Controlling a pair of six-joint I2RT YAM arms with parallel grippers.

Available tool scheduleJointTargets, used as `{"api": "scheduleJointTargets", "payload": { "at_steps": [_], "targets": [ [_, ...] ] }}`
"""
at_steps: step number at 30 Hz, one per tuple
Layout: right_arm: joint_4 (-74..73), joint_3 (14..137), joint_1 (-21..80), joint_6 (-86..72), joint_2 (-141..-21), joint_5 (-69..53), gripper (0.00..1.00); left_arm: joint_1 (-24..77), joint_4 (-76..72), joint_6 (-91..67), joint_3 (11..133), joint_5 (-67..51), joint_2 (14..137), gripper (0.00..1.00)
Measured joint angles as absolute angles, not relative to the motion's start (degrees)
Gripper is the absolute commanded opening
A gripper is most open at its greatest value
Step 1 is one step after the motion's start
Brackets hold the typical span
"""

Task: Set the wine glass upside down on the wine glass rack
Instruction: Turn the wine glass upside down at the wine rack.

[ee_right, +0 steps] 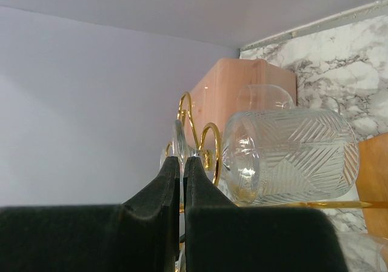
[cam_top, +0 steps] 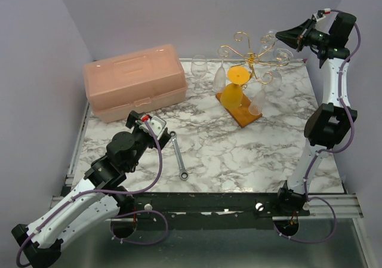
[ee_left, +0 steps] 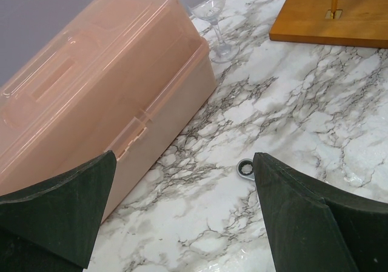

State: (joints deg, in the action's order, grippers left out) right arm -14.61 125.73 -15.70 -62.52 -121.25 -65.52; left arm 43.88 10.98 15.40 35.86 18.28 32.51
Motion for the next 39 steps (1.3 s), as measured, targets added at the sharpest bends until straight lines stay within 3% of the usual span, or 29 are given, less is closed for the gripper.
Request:
{"api": "scheduleJointTargets", "payload": {
  "at_steps": [25, 39],
  "targets": [
    [-11.1, 125.7, -13.6, -64.6, -123.0, -63.7, 0.01, 43.6, 10.8, 15.4, 35.9, 18.1, 33.0, 0.99],
    [-10.5, 125.7, -12.8, -64.5, -123.1, -63.7, 0.24, 43.5, 10.8, 15.4, 35.9, 17.9, 33.1, 0.98]
  ]
}}
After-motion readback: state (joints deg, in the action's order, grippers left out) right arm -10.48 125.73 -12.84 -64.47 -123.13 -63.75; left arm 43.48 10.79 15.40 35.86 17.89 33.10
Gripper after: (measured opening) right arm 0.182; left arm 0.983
